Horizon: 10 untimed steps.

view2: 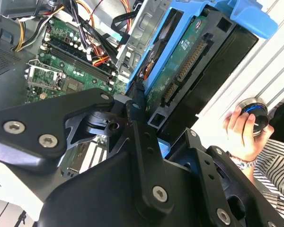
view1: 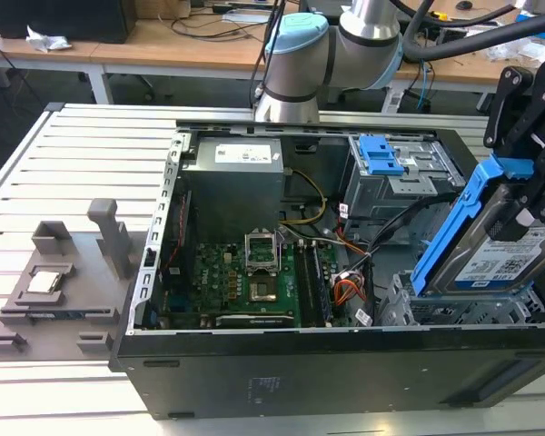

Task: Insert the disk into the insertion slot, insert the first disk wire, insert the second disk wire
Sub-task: 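Insert the disk into the insertion slot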

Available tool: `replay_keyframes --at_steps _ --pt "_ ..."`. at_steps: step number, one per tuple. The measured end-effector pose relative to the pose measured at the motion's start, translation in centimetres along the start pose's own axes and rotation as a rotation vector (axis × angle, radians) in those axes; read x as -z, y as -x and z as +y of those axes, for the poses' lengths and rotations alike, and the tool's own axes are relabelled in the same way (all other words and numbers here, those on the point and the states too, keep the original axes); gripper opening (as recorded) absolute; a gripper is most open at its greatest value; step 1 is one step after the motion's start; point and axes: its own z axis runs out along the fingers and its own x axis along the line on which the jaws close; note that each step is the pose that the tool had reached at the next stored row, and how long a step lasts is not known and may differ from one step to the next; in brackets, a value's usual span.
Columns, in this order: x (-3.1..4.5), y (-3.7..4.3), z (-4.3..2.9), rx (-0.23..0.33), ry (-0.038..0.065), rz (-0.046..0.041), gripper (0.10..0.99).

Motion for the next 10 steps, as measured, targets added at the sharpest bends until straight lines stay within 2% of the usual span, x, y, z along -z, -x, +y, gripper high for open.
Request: replay_keyframes --at_steps 10 --pt "-0.67 0.00 -0.03 0.000 0.000 0.0000 0.365"
